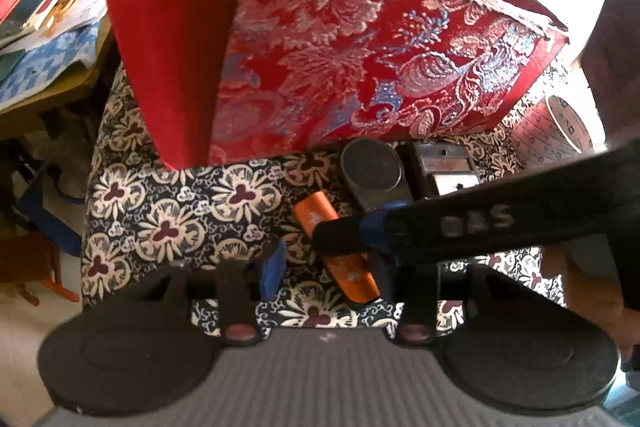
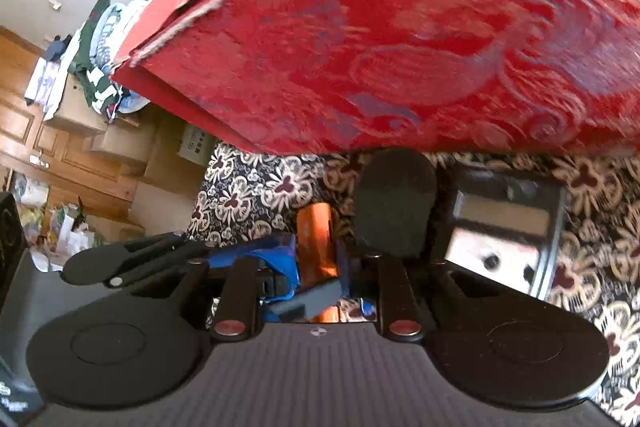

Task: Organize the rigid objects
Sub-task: 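Close the right gripper on the orange stick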

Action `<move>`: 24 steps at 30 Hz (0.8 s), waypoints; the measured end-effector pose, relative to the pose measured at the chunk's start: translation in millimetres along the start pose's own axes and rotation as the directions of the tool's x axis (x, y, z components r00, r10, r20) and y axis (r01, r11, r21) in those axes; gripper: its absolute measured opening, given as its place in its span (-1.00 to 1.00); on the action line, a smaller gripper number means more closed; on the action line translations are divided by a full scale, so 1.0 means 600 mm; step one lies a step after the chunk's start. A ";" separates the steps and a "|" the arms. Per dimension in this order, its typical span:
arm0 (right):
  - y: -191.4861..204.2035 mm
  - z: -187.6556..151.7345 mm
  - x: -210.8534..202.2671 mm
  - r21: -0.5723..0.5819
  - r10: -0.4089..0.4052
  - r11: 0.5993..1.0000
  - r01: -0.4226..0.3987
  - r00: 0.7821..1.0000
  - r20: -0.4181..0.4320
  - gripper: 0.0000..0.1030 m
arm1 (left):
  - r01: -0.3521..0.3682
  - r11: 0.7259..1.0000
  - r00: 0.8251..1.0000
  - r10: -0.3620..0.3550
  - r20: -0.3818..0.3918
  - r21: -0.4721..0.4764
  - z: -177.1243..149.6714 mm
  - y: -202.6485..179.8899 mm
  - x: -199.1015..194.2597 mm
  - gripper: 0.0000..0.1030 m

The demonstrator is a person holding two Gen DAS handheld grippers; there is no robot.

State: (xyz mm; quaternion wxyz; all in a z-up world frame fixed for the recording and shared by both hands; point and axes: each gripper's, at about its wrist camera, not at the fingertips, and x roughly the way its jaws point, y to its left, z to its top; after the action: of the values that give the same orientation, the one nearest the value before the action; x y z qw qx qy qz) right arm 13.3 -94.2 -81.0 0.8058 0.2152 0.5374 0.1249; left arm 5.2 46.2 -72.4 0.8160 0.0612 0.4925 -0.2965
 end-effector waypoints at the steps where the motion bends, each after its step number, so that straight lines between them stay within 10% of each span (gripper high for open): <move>1: 0.003 0.000 0.002 -0.019 -0.001 1.000 0.001 1.000 0.007 -0.98 | -0.005 1.000 1.000 0.005 0.002 0.011 0.000 -0.004 -0.001 -0.05; 24: -0.051 -0.018 -0.039 0.080 0.181 0.979 -0.188 0.980 0.086 -1.00 | -0.040 0.999 0.997 0.039 0.062 0.016 -0.011 -0.018 0.000 -0.57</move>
State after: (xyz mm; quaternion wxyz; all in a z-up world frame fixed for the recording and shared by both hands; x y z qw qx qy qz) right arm -6.8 -128.7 -80.4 0.8010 0.3039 0.4881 0.1670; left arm -5.7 39.7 -73.7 0.8359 0.0685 0.4632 -0.2864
